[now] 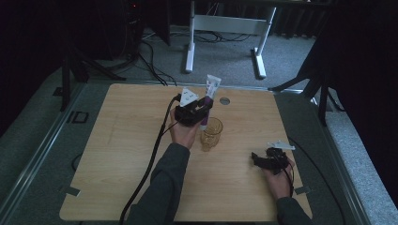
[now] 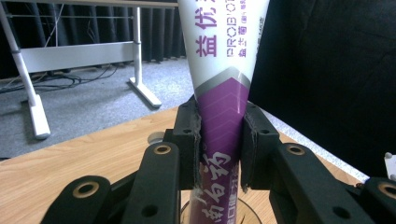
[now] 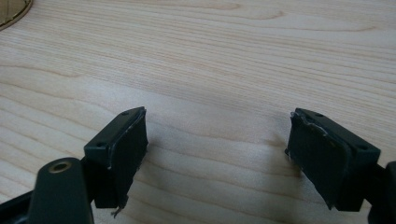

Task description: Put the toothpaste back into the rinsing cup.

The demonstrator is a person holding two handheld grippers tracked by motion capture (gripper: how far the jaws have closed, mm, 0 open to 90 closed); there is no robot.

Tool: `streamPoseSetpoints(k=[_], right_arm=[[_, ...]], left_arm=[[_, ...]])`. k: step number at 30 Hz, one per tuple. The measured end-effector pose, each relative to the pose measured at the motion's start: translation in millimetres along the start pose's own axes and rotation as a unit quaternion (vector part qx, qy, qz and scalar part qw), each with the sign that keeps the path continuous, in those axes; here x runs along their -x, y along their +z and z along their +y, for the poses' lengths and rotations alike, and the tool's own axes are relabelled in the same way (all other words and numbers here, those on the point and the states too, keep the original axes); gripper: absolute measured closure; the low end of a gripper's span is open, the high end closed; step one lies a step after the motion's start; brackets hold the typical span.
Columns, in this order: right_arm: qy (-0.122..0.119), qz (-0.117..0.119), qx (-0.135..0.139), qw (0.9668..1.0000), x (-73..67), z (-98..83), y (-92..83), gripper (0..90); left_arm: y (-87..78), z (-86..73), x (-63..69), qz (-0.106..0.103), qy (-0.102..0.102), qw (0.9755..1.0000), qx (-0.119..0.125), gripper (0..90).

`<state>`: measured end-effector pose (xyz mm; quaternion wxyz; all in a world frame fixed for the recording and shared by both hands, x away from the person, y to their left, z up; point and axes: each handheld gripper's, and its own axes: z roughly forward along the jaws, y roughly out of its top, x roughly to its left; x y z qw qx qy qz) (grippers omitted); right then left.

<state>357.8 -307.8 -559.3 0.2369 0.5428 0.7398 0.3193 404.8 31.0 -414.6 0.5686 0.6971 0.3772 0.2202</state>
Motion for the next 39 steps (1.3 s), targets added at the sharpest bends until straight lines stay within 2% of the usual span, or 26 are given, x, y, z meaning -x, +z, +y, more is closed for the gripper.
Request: streamPoseSetpoints(k=[4,10,21,33,39], right_arm=[[0.000,0.000,0.000,1.0000,0.0,0.0,0.0,19.8],[0.000,0.000,0.000,1.0000,0.0,0.0,0.0,19.8],[0.000,0.000,0.000,1.0000,0.0,0.0,0.0,19.8],[0.000,0.000,0.000,1.0000,0.0,0.0,-0.1,19.8],[0.000,0.000,0.000,1.0000,0.0,0.0,-0.1,19.8]], left_arm=[[1.7,0.3,1.1,-0.001,0.002,1.0000,0.001,71.1],[5.9,-1.1,1.0,0.005,-0.014,0.9999,0.003,71.0],[13.5,-2.2,5.7,0.010,-0.025,0.9996,0.010,70.8],[25.0,-7.1,10.0,0.018,-0.029,0.9994,0.005,70.7],[29.7,-9.4,11.8,0.018,-0.023,0.9996,-0.001,70.6]])
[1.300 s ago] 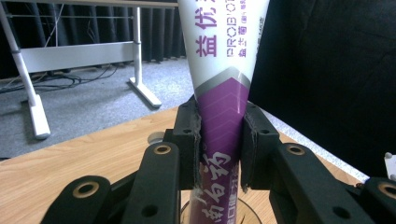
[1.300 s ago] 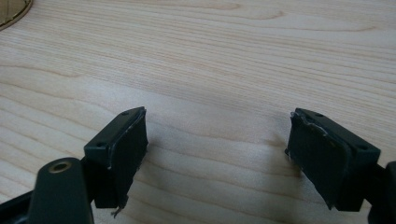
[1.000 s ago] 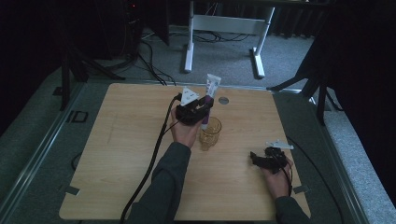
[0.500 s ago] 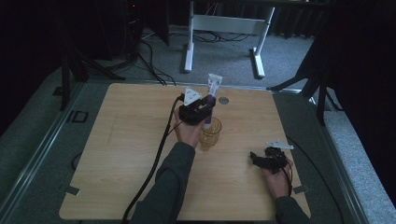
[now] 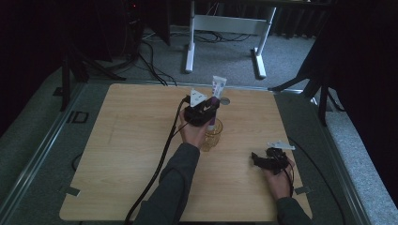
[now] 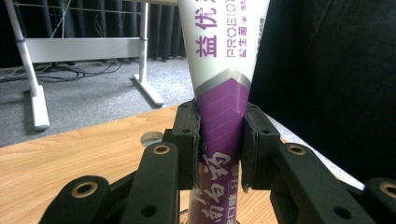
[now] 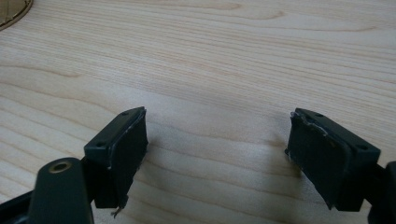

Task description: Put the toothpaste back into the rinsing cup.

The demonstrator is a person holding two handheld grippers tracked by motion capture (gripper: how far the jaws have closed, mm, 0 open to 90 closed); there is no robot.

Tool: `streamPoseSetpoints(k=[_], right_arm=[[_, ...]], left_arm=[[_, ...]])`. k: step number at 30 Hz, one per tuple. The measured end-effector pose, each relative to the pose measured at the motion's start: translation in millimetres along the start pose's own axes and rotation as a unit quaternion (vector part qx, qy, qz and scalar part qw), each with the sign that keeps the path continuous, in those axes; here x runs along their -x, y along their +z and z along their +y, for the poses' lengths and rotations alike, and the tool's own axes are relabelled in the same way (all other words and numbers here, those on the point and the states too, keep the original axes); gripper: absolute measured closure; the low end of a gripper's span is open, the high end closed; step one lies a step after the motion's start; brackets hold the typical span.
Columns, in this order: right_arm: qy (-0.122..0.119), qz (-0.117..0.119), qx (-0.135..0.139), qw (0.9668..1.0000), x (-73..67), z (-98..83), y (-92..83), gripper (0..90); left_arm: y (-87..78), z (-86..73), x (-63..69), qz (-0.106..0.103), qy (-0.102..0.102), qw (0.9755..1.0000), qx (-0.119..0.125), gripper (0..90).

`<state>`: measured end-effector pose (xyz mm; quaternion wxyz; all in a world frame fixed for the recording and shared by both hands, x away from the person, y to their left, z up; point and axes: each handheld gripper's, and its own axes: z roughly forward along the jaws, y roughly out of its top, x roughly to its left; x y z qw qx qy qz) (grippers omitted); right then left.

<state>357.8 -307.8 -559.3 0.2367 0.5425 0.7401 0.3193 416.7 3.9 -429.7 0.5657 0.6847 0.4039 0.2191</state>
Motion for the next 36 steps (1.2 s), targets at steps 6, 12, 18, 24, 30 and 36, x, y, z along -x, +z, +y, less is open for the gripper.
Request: streamPoseSetpoints(k=[6,12,18,24,30,36], right_arm=[[0.000,-0.001,0.000,1.0000,0.0,0.0,0.0,19.8],[0.000,0.000,0.000,1.0000,0.0,0.0,0.0,19.8],[0.001,0.000,0.000,1.0000,-0.1,0.0,0.0,19.8],[0.001,0.000,0.000,1.0000,-0.1,0.0,0.0,19.7],[0.001,0.000,0.000,1.0000,-0.1,0.0,0.0,19.7],[0.000,0.000,0.000,1.0000,-0.4,-0.4,-0.3,19.8]], left_arm=[[4.7,-2.8,-0.8,-0.001,-0.001,1.0000,-0.006,70.5],[8.1,-5.3,-1.2,-0.001,0.000,0.9999,-0.012,70.4],[11.7,-8.1,-0.6,-0.004,0.000,0.9998,-0.018,70.3],[14.1,-9.8,-1.1,-0.003,0.002,0.9997,-0.025,70.2],[14.5,-10.4,-1.8,-0.003,0.005,0.9996,-0.027,70.2],[16.9,-12.8,-1.1,-0.003,0.005,0.9994,-0.033,69.9]])
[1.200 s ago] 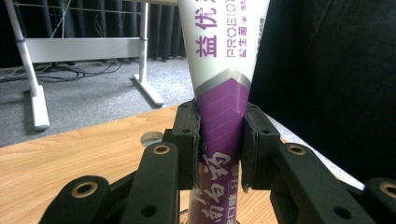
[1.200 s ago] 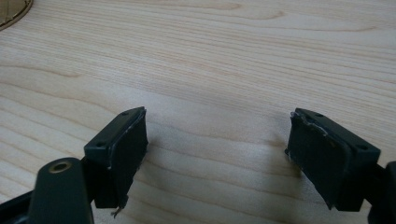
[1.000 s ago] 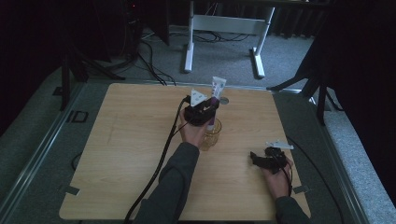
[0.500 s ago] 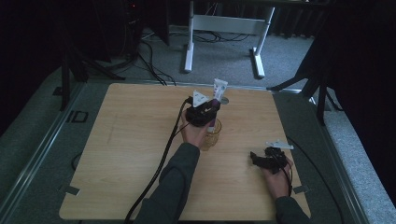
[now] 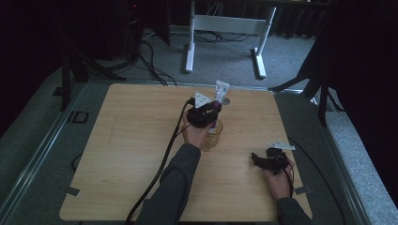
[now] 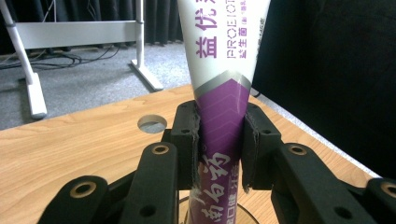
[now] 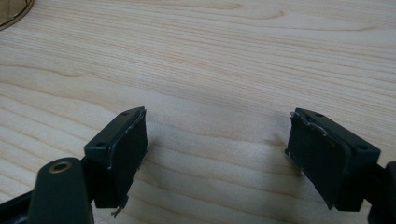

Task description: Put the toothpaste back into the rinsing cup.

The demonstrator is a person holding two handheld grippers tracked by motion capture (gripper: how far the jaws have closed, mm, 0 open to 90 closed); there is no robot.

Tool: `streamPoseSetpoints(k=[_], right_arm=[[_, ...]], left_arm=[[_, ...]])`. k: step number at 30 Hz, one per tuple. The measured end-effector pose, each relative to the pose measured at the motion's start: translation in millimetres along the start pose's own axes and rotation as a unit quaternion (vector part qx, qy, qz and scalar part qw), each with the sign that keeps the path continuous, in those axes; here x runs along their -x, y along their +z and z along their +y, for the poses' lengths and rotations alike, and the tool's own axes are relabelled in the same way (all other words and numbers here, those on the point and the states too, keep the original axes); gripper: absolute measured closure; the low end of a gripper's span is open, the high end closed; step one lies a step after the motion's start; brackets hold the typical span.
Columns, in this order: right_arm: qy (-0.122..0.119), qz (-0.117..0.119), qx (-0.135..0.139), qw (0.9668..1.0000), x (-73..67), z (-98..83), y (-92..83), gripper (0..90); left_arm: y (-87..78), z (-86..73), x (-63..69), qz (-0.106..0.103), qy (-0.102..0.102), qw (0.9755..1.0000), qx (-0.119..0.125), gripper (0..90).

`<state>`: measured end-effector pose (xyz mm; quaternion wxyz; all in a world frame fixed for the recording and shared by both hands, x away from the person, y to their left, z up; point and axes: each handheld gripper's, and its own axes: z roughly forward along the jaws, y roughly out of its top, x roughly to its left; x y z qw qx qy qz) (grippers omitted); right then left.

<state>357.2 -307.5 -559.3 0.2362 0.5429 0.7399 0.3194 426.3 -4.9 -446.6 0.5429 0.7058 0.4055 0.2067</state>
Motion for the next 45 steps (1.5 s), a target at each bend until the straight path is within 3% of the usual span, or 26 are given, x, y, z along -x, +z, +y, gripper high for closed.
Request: streamPoseSetpoints(k=[21,31,42,45], right_arm=[[0.000,0.000,0.000,1.0000,-0.1,-0.1,-0.1,19.8],[0.000,0.000,0.000,1.0000,-0.1,-0.1,-0.1,19.8],[0.000,0.000,0.000,1.0000,-0.1,-0.1,-0.1,19.8],[0.000,0.000,0.000,1.0000,-0.1,-0.1,-0.1,19.8]], left_arm=[[-0.5,-13.9,-0.4,-0.002,0.004,0.9998,-0.021,69.5],[-4.4,-27.0,3.0,-0.003,0.020,0.9986,-0.050,69.2],[-1.3,-43.9,2.3,0.001,0.025,0.9965,-0.080,67.9],[-2.8,-47.0,3.3,0.002,0.020,0.9975,-0.068,66.8]])
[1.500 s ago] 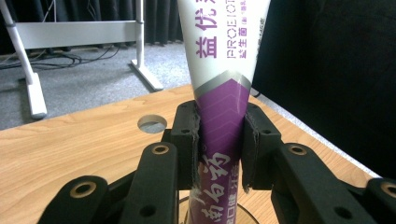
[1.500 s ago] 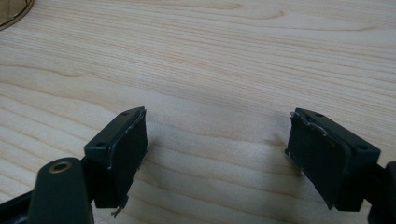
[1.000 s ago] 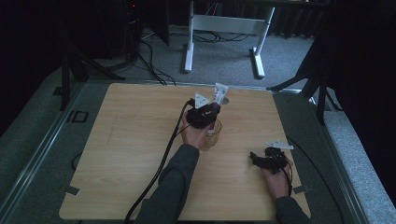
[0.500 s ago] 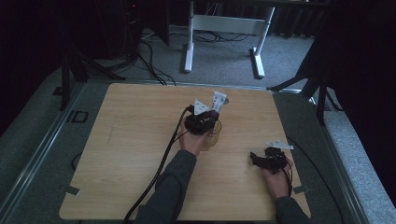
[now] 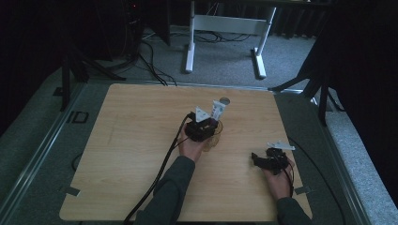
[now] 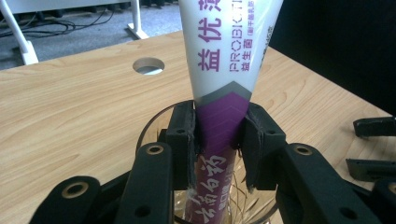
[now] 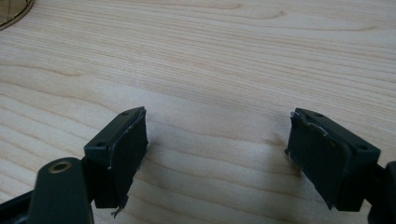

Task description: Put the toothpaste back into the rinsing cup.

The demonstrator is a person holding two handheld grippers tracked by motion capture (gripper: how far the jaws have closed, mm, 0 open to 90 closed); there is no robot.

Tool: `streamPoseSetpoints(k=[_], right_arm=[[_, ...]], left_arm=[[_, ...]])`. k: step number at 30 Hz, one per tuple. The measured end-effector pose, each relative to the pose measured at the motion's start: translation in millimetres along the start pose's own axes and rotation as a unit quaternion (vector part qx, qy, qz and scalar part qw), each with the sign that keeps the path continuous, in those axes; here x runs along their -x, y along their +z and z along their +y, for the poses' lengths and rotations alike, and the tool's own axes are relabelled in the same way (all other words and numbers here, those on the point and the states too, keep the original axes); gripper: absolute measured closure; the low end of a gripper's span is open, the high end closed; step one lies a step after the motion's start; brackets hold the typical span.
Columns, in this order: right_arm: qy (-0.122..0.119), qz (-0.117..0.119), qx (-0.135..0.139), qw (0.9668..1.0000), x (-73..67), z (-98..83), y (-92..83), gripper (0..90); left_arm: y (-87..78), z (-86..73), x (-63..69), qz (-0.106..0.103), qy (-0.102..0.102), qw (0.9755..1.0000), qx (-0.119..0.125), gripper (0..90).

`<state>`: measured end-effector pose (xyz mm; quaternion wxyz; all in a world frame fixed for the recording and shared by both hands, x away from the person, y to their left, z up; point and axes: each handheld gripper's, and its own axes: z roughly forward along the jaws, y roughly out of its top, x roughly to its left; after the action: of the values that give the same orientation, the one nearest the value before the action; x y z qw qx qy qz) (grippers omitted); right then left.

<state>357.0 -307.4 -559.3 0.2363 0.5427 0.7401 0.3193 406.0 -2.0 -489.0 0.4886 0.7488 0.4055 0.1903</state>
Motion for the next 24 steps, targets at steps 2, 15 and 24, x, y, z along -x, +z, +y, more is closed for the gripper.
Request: streamPoseSetpoints(k=[2,15,24], right_arm=[[0.000,0.000,0.000,1.0000,0.0,0.0,0.0,19.8],[-0.001,0.000,0.001,1.0000,0.2,0.0,0.1,19.8],[0.000,0.000,0.000,1.0000,0.0,0.0,0.0,19.8]], left_arm=[[-1.1,-1.1,0.9,0.001,0.001,1.0000,0.005,65.1],[-3.5,-13.1,4.6,-0.004,0.004,1.0000,-0.001,60.2],[-21.1,-8.3,3.3,0.005,0.015,0.9996,0.023,51.9]])
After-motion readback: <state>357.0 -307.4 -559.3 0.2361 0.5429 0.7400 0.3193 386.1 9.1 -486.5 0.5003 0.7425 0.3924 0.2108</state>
